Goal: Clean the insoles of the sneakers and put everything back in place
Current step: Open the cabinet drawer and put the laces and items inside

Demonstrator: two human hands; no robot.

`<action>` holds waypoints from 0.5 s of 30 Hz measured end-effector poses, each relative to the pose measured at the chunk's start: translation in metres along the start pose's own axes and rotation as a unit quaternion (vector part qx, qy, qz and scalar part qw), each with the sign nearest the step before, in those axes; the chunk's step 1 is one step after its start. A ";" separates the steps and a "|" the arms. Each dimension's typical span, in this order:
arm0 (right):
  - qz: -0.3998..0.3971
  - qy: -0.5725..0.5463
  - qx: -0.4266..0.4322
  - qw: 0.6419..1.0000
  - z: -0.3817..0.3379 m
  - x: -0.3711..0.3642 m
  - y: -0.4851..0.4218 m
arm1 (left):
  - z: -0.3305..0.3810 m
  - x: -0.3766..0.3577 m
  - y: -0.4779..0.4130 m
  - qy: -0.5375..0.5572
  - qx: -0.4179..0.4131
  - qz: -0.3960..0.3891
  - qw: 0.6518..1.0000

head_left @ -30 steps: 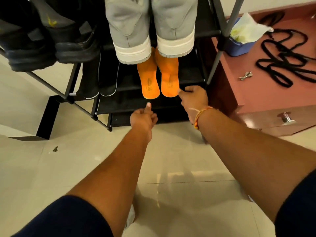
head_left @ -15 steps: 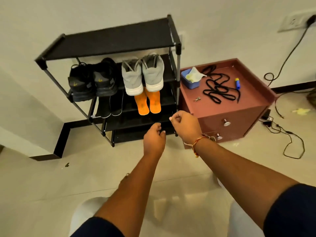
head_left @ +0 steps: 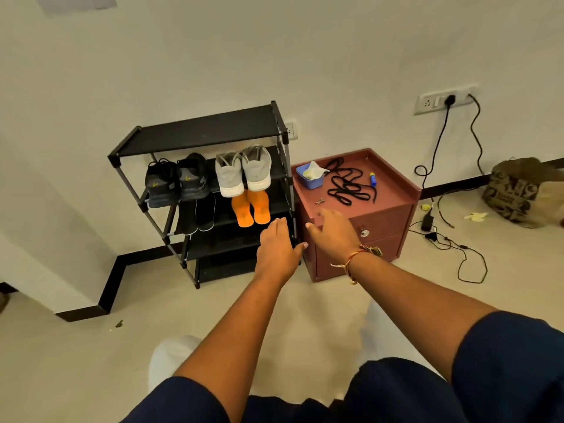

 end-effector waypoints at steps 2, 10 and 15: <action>0.000 -0.004 -0.007 1.000 0.006 0.003 0.007 | 0.007 -0.005 0.009 -0.001 -0.008 -0.011 1.000; -0.006 -0.029 -0.050 0.998 0.045 0.008 0.021 | 0.041 -0.031 0.021 0.016 -0.027 -0.058 0.998; -0.003 -0.034 -0.101 0.994 0.093 0.009 0.019 | 0.055 -0.065 0.013 0.080 -0.014 -0.084 0.993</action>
Point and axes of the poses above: each hand's wrist, its own y-axis away from the middle knuckle, its own x-axis out of the back of the hand, z = x × y, the point moved 9 cm from there along -y, towards the middle knuckle, and after that the axes turned 7 degrees about -y, right-handed, at the moved point
